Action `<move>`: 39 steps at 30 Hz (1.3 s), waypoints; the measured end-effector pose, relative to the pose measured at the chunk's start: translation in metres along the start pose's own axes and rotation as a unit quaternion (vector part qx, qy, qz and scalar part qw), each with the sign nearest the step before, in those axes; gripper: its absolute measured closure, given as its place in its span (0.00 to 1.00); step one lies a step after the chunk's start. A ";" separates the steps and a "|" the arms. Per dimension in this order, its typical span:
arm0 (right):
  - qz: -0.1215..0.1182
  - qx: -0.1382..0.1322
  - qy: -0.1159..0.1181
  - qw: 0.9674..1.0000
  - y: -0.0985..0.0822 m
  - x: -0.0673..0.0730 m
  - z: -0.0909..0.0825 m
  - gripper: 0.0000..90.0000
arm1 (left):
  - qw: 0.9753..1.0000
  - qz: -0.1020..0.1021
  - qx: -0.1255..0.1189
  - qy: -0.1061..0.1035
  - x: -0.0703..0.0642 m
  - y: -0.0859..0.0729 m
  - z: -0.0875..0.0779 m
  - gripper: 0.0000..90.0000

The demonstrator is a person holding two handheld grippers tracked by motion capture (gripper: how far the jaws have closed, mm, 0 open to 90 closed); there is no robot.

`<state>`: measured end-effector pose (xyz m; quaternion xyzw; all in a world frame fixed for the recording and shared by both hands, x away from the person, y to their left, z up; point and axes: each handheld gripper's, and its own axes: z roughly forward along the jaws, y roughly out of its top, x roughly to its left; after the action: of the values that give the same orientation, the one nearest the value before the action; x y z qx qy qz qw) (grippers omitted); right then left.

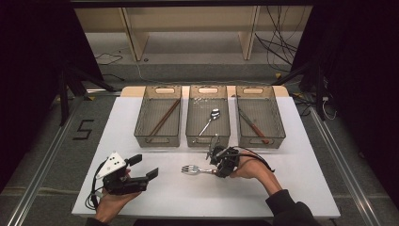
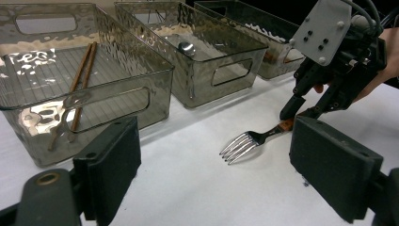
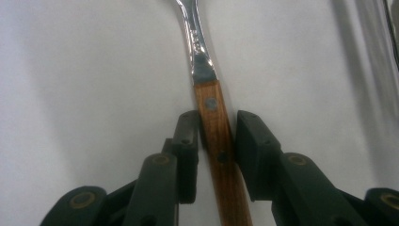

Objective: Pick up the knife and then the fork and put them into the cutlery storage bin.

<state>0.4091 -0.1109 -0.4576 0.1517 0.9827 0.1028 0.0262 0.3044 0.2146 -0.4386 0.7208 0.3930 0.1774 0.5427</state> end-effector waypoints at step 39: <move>0.034 -0.114 0.001 0.993 -0.012 -0.009 -0.038 0.86 | 1.000 0.000 -0.003 0.002 0.000 0.000 0.000 0.18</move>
<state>0.4109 -0.1323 -0.4228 0.1814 0.9588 0.2149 0.0390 0.3042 0.2147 -0.4383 0.7185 0.3937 0.1800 0.5443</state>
